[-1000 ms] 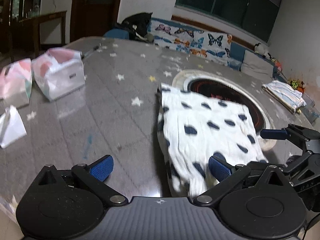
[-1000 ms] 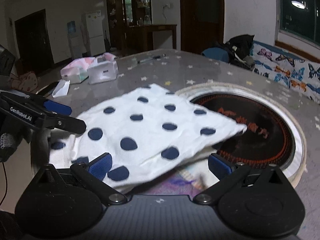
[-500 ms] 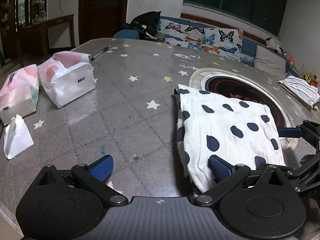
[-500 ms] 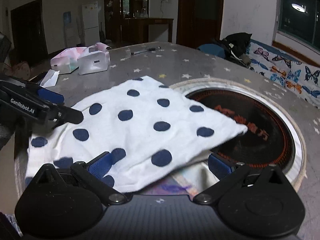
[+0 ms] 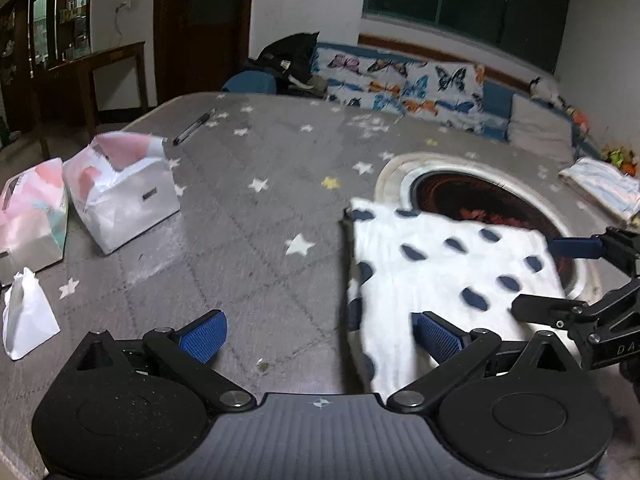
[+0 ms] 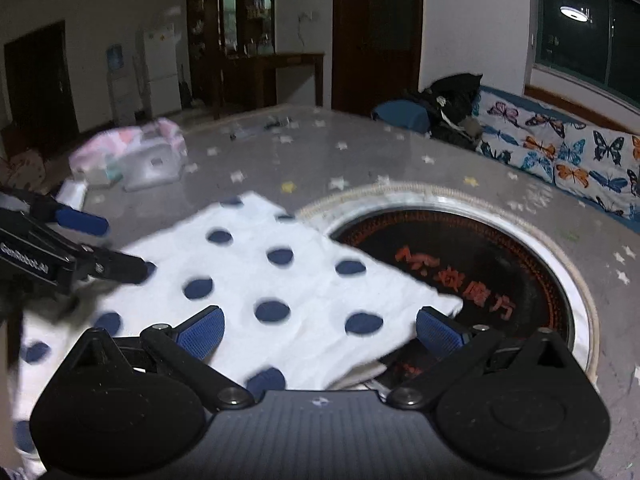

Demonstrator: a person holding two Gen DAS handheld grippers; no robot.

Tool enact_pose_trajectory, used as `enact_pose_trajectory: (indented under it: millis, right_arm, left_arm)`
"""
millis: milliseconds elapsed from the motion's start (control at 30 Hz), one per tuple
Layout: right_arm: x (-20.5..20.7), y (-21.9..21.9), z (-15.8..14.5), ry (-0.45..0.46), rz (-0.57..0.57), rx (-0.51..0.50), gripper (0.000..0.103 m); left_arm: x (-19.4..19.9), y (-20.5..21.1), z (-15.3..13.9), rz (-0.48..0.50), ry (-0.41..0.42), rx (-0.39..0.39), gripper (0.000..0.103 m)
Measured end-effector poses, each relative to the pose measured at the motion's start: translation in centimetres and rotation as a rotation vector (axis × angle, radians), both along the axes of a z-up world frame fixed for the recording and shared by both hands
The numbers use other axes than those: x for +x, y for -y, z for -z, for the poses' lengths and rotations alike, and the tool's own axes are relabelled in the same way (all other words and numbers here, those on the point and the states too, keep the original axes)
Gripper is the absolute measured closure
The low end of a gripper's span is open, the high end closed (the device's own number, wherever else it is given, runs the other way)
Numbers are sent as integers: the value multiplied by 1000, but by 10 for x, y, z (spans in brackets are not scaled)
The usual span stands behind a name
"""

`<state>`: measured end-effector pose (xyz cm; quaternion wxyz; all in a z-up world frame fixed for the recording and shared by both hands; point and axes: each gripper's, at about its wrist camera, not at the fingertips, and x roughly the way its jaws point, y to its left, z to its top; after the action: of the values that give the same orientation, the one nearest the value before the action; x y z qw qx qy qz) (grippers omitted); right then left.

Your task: Fold clothes

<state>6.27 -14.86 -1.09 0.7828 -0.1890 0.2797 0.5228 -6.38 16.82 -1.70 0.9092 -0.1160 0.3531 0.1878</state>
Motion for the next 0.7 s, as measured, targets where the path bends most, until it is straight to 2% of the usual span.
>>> enact_pose_trajectory:
  millis: [100, 167, 433, 567, 700]
  right_arm:
    - [2, 1, 13, -4, -2, -54, 0]
    - [4, 7, 16, -32, 2, -44, 0]
    - [9, 8, -3, 17, 5, -7, 0]
    - [17, -3, -3, 24, 21, 5, 0]
    - [21, -8, 13, 21, 35, -49, 0]
  left_arm:
    - [0, -3, 7, -3, -25, -7, 0]
    - [0, -4, 6, -2, -26, -11, 0]
    - [14, -5, -10, 8, 11, -1, 0]
    - [30, -5, -6, 12, -11, 14, 0]
    - [35, -9, 5, 0, -58, 40, 0]
